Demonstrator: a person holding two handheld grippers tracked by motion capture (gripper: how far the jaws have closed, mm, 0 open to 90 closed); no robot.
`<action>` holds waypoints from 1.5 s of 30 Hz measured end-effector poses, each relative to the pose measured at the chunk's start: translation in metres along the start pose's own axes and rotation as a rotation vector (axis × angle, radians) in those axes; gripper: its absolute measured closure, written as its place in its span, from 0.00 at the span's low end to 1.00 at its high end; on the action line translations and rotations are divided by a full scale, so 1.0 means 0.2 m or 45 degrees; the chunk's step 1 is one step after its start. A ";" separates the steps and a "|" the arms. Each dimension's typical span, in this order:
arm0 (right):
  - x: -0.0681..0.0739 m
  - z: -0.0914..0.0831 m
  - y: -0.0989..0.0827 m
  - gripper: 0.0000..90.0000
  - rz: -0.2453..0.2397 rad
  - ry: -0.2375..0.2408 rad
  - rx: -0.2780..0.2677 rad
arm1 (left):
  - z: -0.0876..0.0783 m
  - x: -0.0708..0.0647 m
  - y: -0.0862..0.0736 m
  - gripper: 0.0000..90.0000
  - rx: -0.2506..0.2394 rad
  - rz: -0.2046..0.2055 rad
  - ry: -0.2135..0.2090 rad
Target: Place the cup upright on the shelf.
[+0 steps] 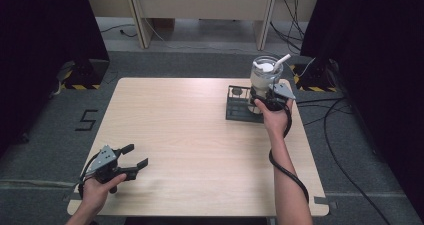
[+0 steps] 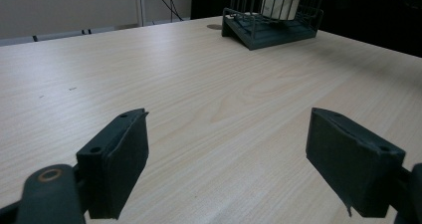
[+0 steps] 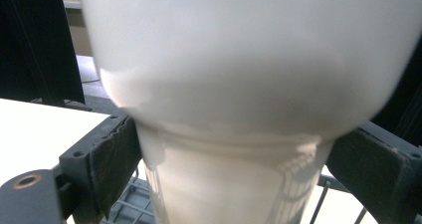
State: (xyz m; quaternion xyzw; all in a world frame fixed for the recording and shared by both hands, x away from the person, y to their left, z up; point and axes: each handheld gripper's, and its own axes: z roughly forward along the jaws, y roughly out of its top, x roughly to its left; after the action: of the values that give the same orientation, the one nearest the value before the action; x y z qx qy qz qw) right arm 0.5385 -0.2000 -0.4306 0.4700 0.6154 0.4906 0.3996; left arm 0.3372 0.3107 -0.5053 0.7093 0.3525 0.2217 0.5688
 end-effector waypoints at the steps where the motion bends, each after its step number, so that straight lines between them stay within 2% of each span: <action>1: 0.00 -0.01 0.00 0.11 -0.002 0.000 0.006 | 0.00 0.00 0.00 0.18 0.000 0.000 -0.001; 10: 0.00 -0.06 0.00 0.12 -0.014 -0.002 0.022 | 0.00 -0.01 0.00 0.18 0.004 -0.001 -0.003; 29: -0.02 -0.19 -0.03 0.14 0.000 -0.012 0.049 | 0.00 -0.01 0.00 0.18 0.002 0.001 0.003; 45: -0.01 -0.29 -0.06 0.16 0.012 0.007 0.054 | 0.00 -0.01 0.00 0.18 0.003 0.007 0.008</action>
State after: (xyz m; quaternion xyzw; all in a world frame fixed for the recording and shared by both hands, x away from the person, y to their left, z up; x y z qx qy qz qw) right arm 0.4818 -0.2167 -0.4314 0.4799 0.6245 0.4806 0.3857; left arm 0.3354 0.3096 -0.5043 0.7104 0.3524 0.2250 0.5662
